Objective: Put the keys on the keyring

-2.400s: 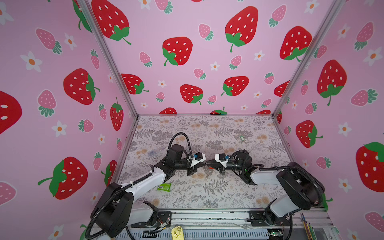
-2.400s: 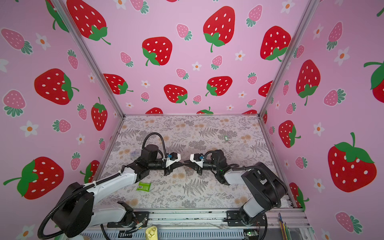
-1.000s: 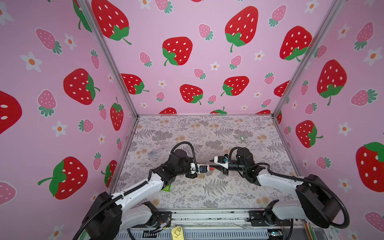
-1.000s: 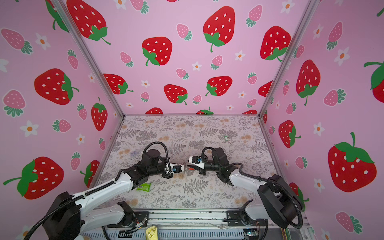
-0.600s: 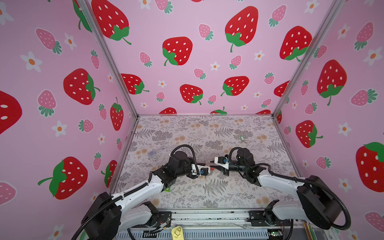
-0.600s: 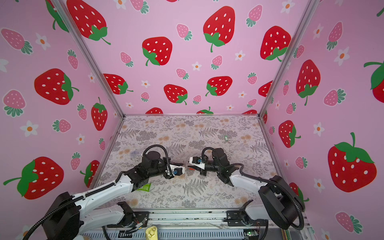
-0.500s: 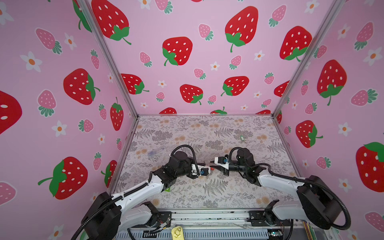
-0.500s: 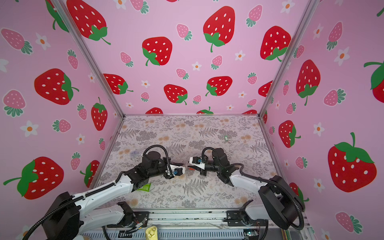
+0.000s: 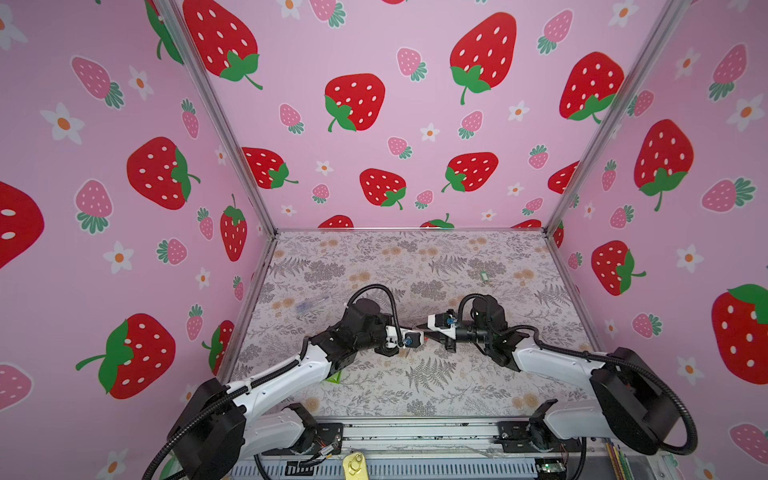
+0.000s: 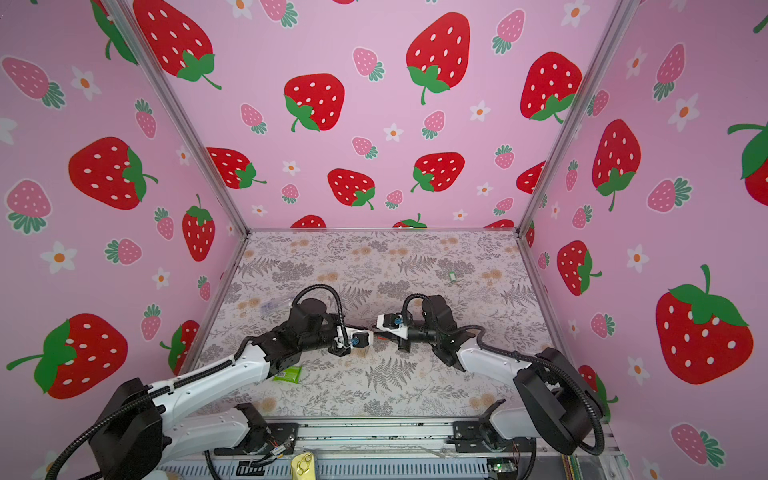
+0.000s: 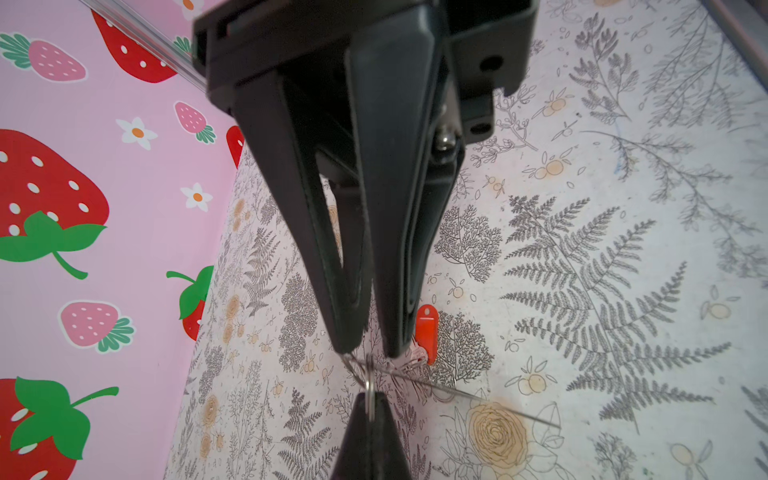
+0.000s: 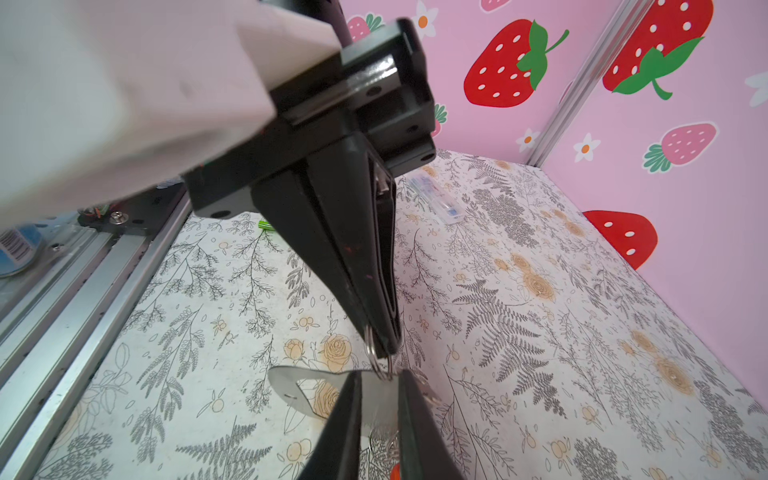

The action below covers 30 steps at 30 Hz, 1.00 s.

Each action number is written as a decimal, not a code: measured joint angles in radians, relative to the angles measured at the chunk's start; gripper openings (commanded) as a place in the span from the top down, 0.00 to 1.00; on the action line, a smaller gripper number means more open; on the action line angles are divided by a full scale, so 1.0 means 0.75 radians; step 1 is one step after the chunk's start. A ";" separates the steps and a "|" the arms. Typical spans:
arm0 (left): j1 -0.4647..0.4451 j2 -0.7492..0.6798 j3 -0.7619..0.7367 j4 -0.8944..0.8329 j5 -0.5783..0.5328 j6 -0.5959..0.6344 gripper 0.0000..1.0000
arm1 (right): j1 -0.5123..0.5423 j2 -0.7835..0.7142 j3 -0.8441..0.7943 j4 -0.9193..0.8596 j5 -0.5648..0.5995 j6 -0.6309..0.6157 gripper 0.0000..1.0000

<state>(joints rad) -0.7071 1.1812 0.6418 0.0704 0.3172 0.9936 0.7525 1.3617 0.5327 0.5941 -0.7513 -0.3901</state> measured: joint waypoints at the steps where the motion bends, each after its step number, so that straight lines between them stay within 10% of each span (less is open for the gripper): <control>1: 0.000 0.007 0.009 -0.008 0.002 -0.008 1.00 | 0.002 0.004 0.002 0.006 -0.004 0.001 0.82; 30: 0.086 0.007 0.069 -0.162 0.159 -0.149 0.95 | 0.043 0.073 0.049 0.057 0.023 -0.010 0.97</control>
<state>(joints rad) -0.6426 1.1862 0.6937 -0.0513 0.4362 0.8822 0.7849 1.4162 0.5694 0.6373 -0.7341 -0.3973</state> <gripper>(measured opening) 0.047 0.073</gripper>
